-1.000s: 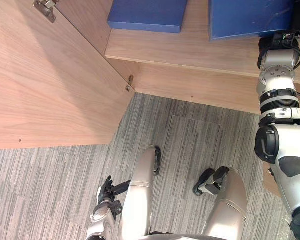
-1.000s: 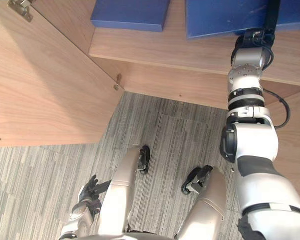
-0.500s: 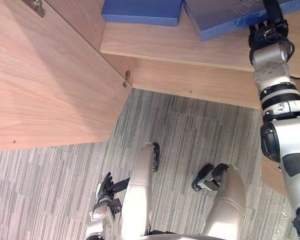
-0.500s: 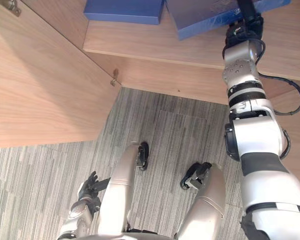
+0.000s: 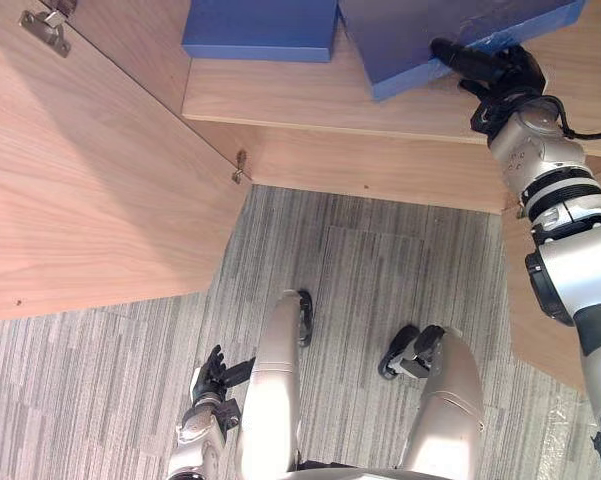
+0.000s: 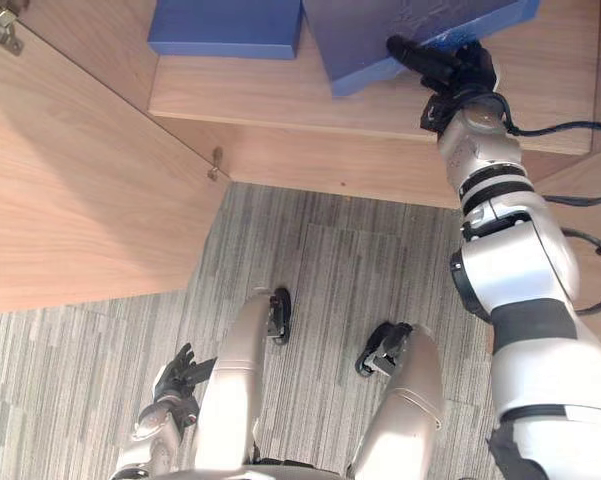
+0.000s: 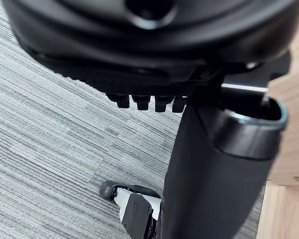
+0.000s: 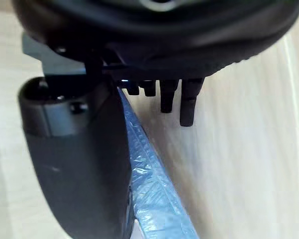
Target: Walk over to the cabinet, pick up the folder, carry it to the office cabinet, place the folder inside the office cabinet, then close the office cabinet door
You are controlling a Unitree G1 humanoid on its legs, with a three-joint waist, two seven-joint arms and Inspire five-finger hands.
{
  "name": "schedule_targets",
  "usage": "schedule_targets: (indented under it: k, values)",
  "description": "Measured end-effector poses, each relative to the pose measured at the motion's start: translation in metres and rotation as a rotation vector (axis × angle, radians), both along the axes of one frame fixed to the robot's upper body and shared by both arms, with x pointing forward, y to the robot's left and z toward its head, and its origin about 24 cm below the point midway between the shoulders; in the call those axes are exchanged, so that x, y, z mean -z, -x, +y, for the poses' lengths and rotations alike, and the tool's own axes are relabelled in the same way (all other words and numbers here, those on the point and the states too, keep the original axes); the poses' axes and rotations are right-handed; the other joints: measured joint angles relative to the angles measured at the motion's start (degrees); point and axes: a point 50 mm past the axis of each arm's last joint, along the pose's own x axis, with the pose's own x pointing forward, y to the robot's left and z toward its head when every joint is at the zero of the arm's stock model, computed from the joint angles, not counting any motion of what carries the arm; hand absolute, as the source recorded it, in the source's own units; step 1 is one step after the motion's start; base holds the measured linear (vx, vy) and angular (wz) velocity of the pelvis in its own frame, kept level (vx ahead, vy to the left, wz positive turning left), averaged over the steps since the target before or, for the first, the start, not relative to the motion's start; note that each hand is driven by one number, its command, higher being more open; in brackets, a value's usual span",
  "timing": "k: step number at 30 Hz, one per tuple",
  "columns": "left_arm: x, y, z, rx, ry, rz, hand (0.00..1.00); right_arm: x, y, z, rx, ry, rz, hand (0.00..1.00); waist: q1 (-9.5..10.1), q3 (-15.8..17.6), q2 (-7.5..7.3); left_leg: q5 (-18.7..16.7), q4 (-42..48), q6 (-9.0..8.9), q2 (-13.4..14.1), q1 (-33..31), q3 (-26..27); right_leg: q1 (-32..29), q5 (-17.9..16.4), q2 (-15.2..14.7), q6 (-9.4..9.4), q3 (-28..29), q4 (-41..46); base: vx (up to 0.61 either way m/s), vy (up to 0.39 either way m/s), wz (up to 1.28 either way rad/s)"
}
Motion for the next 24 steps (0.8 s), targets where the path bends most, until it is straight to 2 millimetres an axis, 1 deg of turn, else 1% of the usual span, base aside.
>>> schedule_targets:
  k: [1, 2, 3, 4, 5, 6, 9, 10, 13, 16, 18, 20, 21, 22, 24]
  values:
    - [0.000, 0.001, 0.002, 0.020, -0.014, 0.003, 1.00, 0.001, 0.001, -0.003, -0.013, 0.171, 0.045, 1.00, -0.08, -0.19, -0.40, 0.02, -0.38, -0.03, 0.00, 0.20, 0.08, 0.10, 0.02, 0.00, -0.02, -0.04, -0.23, 0.00, 0.000, 0.00]
    - [0.000, 0.002, 0.004, 0.027, -0.018, 0.005, 1.00, 0.001, 0.001, -0.003, -0.032, 0.261, 0.068, 1.00, -0.13, -0.31, -0.65, 0.06, -0.52, -0.09, 0.00, 0.23, 0.09, 0.10, 0.02, 0.01, -0.02, -0.07, -0.27, 0.00, 0.000, 0.00]
    - [0.000, 0.004, 0.007, 0.045, -0.033, 0.010, 1.00, 0.002, 0.000, 0.001, -0.063, 0.404, 0.111, 1.00, -0.22, -0.61, -1.22, 0.13, -0.75, -0.21, 0.03, 0.32, 0.05, 0.15, 0.02, 0.03, -0.03, -0.23, -0.38, 0.00, 0.000, 0.00]
    - [0.000, 0.004, 0.009, 0.055, -0.038, 0.009, 1.00, 0.003, -0.001, 0.004, -0.083, 0.491, 0.138, 1.00, -0.22, -0.84, -1.65, 0.21, -1.01, -0.35, 0.09, 0.45, -0.02, 0.37, 0.04, 0.11, -0.06, -0.51, -0.64, 0.00, 0.000, 0.00]
    - [0.000, 0.004, 0.010, 0.061, -0.041, 0.009, 1.00, 0.004, -0.001, 0.005, -0.091, 0.520, 0.150, 1.00, -0.22, -0.93, -1.83, 0.25, -1.13, -0.39, 0.09, 0.52, -0.04, 0.54, 0.04, 0.14, -0.07, -0.69, -0.79, 0.01, -0.019, 0.03]
    - [0.000, 0.004, 0.011, 0.070, -0.049, 0.011, 1.00, 0.005, -0.001, 0.006, -0.105, 0.553, 0.166, 1.00, -0.16, -1.19, -2.35, 0.32, -1.40, -0.41, 0.09, 0.63, -0.05, 0.65, 0.06, 0.17, -0.10, -0.77, -1.01, 0.00, 0.000, 0.00]
    - [0.000, 0.006, 0.016, 0.077, -0.057, 0.015, 1.00, 0.011, -0.002, 0.009, -0.131, 0.602, 0.201, 1.00, -0.12, -1.79, -3.52, 0.34, -1.59, -0.42, 0.08, 0.69, -0.03, 0.73, 0.07, 0.20, -0.12, -0.83, -1.27, 0.00, 0.000, 0.00]
    - [-0.001, 0.006, 0.017, 0.079, -0.058, 0.013, 1.00, 0.013, -0.003, 0.012, -0.148, 0.611, 0.201, 1.00, -0.09, -1.83, -3.62, 0.36, -1.55, -0.45, 0.03, 0.80, 0.02, 0.82, 0.06, 0.19, -0.09, -0.81, -1.23, 0.00, 0.000, 0.00]
    - [-0.001, 0.006, 0.017, 0.079, -0.055, 0.011, 1.00, 0.018, -0.002, 0.015, -0.177, 0.643, 0.204, 1.00, -0.22, -1.85, -3.65, 0.41, -1.56, -0.52, 0.01, 1.09, 0.19, 0.85, 0.07, 0.19, -0.02, -0.58, -1.13, 0.00, 0.000, 0.00]
    - [-0.001, 0.006, 0.019, 0.068, -0.054, 0.009, 1.00, 0.023, -0.002, 0.023, -0.226, 0.656, 0.190, 1.00, -0.78, -1.87, -3.63, 0.73, -1.76, -0.88, 0.04, 1.15, 0.22, 0.67, 0.05, 0.19, 0.02, -0.54, -0.94, -0.03, -0.017, -0.01]
    - [-0.001, 0.006, 0.019, 0.065, -0.054, 0.009, 1.00, 0.023, -0.003, 0.027, -0.256, 0.632, 0.184, 1.00, -0.95, -1.90, -3.63, 1.04, -2.18, -0.89, 0.09, 1.16, 0.22, 0.59, 0.13, 0.19, -0.13, -0.68, -1.07, -0.04, -0.029, 0.00]
    - [-0.001, 0.007, 0.019, 0.065, -0.054, 0.011, 1.00, 0.024, -0.003, 0.029, -0.284, 0.574, 0.181, 1.00, -0.95, -2.03, -3.62, 1.57, -2.76, -0.93, 0.09, 1.17, 0.15, 0.56, 0.39, 0.20, -0.60, -0.98, -1.34, -0.03, -0.031, 0.03]
    - [0.000, 0.008, 0.019, 0.064, -0.053, 0.017, 1.00, 0.026, -0.004, 0.033, -0.300, 0.578, 0.187, 1.00, -0.95, -2.15, -3.62, 1.81, -3.05, -0.95, 0.10, 1.17, 0.15, 0.50, 0.53, 0.23, -0.80, -1.04, -1.47, 0.00, 0.000, 0.00]
    - [0.001, 0.008, 0.019, 0.064, -0.052, 0.019, 1.00, 0.028, -0.004, 0.036, -0.310, 0.586, 0.190, 1.00, -0.95, -2.24, -3.63, 1.94, -3.22, -1.00, 0.11, 1.17, 0.15, 0.45, 0.59, 0.27, -0.89, -1.07, -1.54, 0.00, 0.000, 0.00]
    - [0.003, 0.011, 0.019, 0.058, -0.050, 0.025, 1.00, 0.029, -0.006, 0.048, -0.314, 0.676, 0.191, 1.00, -0.85, -2.49, -3.61, 2.35, -3.93, -1.18, 0.50, 1.17, 0.11, 0.37, 1.05, 0.81, -1.20, -1.24, -2.28, -0.01, -0.016, -0.05]
